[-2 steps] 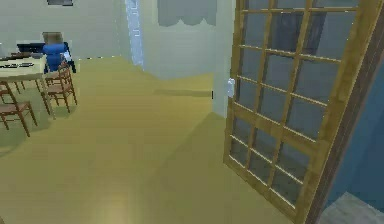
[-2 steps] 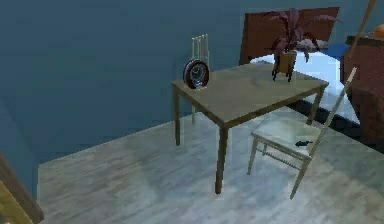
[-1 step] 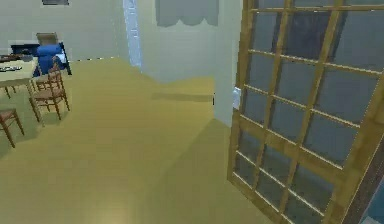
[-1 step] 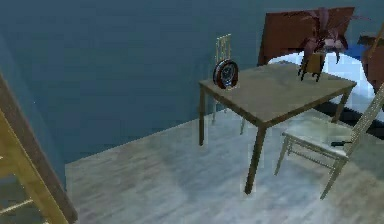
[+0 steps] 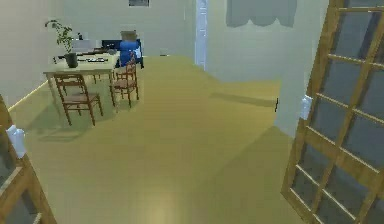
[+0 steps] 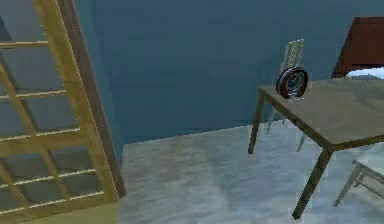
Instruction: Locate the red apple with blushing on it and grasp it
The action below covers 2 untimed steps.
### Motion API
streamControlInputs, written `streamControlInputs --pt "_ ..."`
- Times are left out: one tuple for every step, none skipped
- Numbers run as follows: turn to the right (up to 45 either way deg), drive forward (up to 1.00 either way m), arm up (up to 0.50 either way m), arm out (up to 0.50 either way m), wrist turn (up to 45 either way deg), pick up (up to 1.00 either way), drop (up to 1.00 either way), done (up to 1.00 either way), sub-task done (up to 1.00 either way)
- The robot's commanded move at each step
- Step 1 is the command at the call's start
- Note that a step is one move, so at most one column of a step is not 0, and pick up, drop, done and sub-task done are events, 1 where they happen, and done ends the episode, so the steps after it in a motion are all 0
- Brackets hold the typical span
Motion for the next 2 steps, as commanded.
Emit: streamControlInputs --pt "0.0 1.00 0.00 0.00 0.0 0.00 0.00 0.00 0.00" --pt "0.0 1.00 0.00 0.00 0.0 0.00 0.00 0.00 0.00"
